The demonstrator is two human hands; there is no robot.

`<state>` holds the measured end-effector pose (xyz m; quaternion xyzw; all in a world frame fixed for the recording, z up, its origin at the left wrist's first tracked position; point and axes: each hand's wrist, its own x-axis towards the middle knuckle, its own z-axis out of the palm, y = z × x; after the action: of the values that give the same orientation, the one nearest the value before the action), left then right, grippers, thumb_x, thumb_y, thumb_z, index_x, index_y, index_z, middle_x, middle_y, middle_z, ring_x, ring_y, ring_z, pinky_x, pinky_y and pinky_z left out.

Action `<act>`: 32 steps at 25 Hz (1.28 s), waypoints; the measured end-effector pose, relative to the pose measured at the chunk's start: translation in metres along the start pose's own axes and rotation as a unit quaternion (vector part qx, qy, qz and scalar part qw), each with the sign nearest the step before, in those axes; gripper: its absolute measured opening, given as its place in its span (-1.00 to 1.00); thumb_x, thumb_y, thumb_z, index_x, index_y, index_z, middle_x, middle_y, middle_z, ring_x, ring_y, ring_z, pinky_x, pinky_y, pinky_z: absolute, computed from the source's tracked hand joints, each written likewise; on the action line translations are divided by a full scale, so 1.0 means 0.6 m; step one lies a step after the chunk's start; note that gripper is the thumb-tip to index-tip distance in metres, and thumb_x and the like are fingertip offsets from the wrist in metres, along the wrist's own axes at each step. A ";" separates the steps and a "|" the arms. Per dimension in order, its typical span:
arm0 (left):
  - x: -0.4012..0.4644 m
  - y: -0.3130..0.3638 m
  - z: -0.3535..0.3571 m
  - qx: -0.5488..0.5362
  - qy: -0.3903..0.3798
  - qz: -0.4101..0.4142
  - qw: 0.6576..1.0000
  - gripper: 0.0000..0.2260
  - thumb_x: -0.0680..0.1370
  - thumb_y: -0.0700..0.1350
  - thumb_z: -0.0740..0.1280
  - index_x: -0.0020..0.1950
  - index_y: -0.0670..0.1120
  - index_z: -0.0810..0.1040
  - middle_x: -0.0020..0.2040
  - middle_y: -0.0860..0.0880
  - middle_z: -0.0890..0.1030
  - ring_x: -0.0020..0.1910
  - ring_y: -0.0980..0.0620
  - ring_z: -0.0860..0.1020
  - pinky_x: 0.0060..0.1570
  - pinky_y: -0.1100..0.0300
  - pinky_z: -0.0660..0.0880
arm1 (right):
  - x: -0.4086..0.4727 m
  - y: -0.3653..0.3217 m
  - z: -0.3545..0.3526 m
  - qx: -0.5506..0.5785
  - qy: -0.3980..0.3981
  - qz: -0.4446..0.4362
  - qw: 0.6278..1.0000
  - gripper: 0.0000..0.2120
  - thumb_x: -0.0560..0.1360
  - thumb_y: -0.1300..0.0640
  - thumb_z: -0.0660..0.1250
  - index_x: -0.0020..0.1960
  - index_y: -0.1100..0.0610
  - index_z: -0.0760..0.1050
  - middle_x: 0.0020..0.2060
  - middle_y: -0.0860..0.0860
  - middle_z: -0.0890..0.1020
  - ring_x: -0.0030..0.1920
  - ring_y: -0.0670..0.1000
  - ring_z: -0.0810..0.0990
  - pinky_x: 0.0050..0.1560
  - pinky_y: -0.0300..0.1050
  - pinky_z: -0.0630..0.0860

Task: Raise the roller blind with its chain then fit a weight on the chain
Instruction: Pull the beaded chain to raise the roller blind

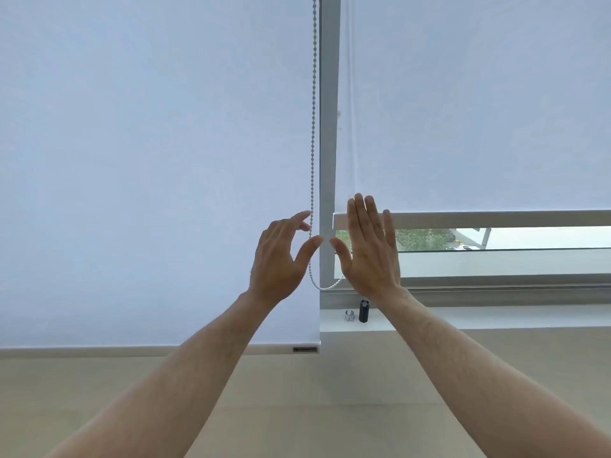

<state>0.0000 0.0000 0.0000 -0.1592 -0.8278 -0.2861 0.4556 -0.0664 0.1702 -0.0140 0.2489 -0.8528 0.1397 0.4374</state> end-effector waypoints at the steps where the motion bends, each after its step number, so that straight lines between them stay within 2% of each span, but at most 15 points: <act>1: 0.004 0.002 0.005 -0.036 0.014 -0.027 0.999 -0.64 0.59 0.08 0.28 0.33 -0.04 0.48 0.03 0.11 0.61 0.10 0.10 0.54 0.10 0.24 0.42 | 0.000 -0.002 0.001 0.005 0.011 -0.005 1.000 -0.34 0.66 -0.17 -0.11 0.58 0.26 0.07 0.59 0.15 0.17 0.60 0.11 0.08 0.56 0.20 0.00; 3: 0.016 0.008 0.008 -0.082 0.011 -0.093 0.992 -0.72 0.58 0.03 0.34 0.25 -0.02 0.55 -0.04 0.16 0.61 0.02 0.18 0.57 -0.06 0.32 0.44 | 0.003 -0.003 0.002 0.020 0.024 -0.021 0.999 -0.41 0.67 -0.09 -0.04 0.57 0.25 0.12 0.58 0.14 0.21 0.59 0.11 0.11 0.56 0.20 0.03; 5: 0.026 0.014 0.011 -0.117 -0.011 -0.131 0.984 -0.84 0.57 -0.01 0.36 0.11 0.00 0.63 -0.11 0.18 0.64 -0.06 0.24 0.60 -0.16 0.29 0.46 | 0.002 -0.003 0.006 0.043 0.030 -0.041 0.998 -0.47 0.67 0.01 -0.01 0.56 0.25 0.17 0.56 0.13 0.26 0.58 0.11 0.14 0.55 0.20 0.06; 7: 0.028 0.017 0.010 -0.150 -0.016 -0.140 0.979 -0.92 0.57 -0.06 0.38 -0.08 0.08 0.65 -0.22 0.15 0.67 -0.16 0.13 0.63 -0.23 0.18 0.50 | 0.002 -0.002 0.006 0.077 0.040 -0.059 0.994 -0.50 0.67 0.05 0.00 0.54 0.25 0.23 0.53 0.13 0.33 0.57 0.12 0.19 0.54 0.17 0.10; 9: 0.025 0.019 0.011 -0.170 -0.018 -0.152 0.973 -0.86 0.56 -0.06 0.39 -0.18 0.14 0.63 -0.28 0.13 0.69 -0.23 0.01 0.65 -0.18 0.11 0.53 | 0.006 -0.004 0.001 0.129 0.051 -0.048 0.989 -0.52 0.67 0.02 0.01 0.49 0.24 0.32 0.45 0.12 0.45 0.52 0.12 0.30 0.50 0.07 0.17; 11: 0.023 0.018 0.013 -0.179 -0.021 -0.162 0.970 -0.88 0.55 -0.07 0.40 -0.17 0.07 0.67 -0.30 0.12 0.69 -0.26 0.06 0.66 -0.15 0.13 0.57 | 0.020 -0.014 -0.009 0.172 0.054 -0.011 0.984 -0.50 0.67 -0.07 0.00 0.42 0.21 0.42 0.31 0.11 0.57 0.41 0.13 0.43 0.37 -0.05 0.23; 13: 0.022 0.017 0.015 -0.188 -0.025 -0.162 0.968 -0.90 0.54 -0.12 0.41 -0.14 -0.02 0.70 -0.31 0.14 0.68 -0.30 0.17 0.64 -0.16 0.23 0.57 | 0.039 -0.030 -0.021 0.191 0.072 0.005 0.979 -0.53 0.65 -0.08 0.06 0.35 0.19 0.48 0.17 0.09 0.63 0.27 0.10 0.50 0.27 -0.10 0.27; 16: 0.022 0.018 0.017 -0.168 -0.030 -0.145 0.975 -0.88 0.54 -0.21 0.39 -0.13 -0.10 0.71 -0.36 0.21 0.64 -0.33 0.32 0.60 -0.23 0.47 0.45 | 0.070 -0.060 -0.038 0.295 0.041 0.047 0.953 -0.62 0.63 -0.05 0.16 0.30 0.14 0.52 -0.04 -0.01 0.64 0.03 0.03 0.56 0.13 -0.04 0.46; 18: 0.023 0.018 0.016 -0.152 -0.036 -0.140 0.978 -0.87 0.54 -0.23 0.37 -0.15 -0.11 0.71 -0.36 0.22 0.63 -0.33 0.31 0.59 -0.24 0.47 0.42 | 0.087 -0.079 -0.048 0.383 0.028 0.103 0.918 -0.70 0.62 -0.02 0.21 0.22 0.11 0.55 -0.19 -0.05 0.63 -0.14 -0.03 0.62 -0.07 0.00 0.58; 21: 0.018 0.015 0.016 -0.107 -0.067 -0.120 0.985 -0.87 0.54 -0.19 0.39 -0.18 -0.13 0.69 -0.30 0.08 0.70 -0.29 0.12 0.61 -0.19 0.23 0.50 | 0.101 -0.093 -0.057 0.456 0.053 0.143 0.877 -0.84 0.63 0.04 0.22 0.10 0.06 0.54 -0.37 -0.10 0.59 -0.34 -0.20 0.57 -0.21 -0.07 0.56; 22: 0.014 0.015 0.018 -0.096 -0.072 -0.115 0.986 -0.87 0.54 -0.17 0.39 -0.17 -0.14 0.70 -0.27 0.03 0.72 -0.27 0.04 0.62 -0.17 0.14 0.52 | 0.106 -0.095 -0.061 0.472 0.060 0.148 0.867 -0.86 0.64 0.05 0.22 0.08 0.05 0.53 -0.39 -0.09 0.58 -0.36 -0.18 0.56 -0.20 -0.07 0.56; 24: 0.008 0.017 0.021 -0.095 -0.062 -0.114 0.987 -0.85 0.54 -0.13 0.40 -0.18 -0.14 0.70 -0.25 0.00 0.73 -0.26 -0.01 0.61 -0.16 0.08 0.53 | 0.115 -0.097 -0.068 0.492 0.073 0.153 0.854 -0.85 0.65 0.06 0.19 0.03 0.06 0.52 -0.43 -0.07 0.56 -0.40 -0.12 0.53 -0.23 -0.09 0.54; 28: 0.006 0.020 0.028 -0.106 -0.066 -0.110 0.986 -0.89 0.53 -0.11 0.41 -0.14 -0.10 0.70 -0.21 0.01 0.73 -0.20 -0.02 0.61 -0.13 0.03 0.53 | 0.122 -0.097 -0.072 0.468 0.082 0.140 0.869 -0.79 0.66 0.15 0.17 -0.13 0.08 0.47 -0.51 -0.07 0.45 -0.51 -0.14 0.38 -0.37 -0.27 0.39; 32: 0.000 0.012 0.030 -0.095 -0.092 -0.094 0.987 -0.89 0.52 -0.06 0.43 -0.02 -0.04 0.72 -0.15 0.02 0.72 -0.12 0.00 0.59 -0.09 0.09 0.51 | 0.109 -0.092 -0.069 0.453 0.110 0.151 0.872 -0.76 0.66 0.20 0.16 -0.18 0.11 0.41 -0.55 -0.14 0.37 -0.55 -0.13 0.30 -0.45 -0.34 0.28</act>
<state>-0.0084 0.0170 -0.0051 -0.1485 -0.8466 -0.3890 0.3315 -0.0406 0.1232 0.0646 0.2714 -0.6697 0.6012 0.3410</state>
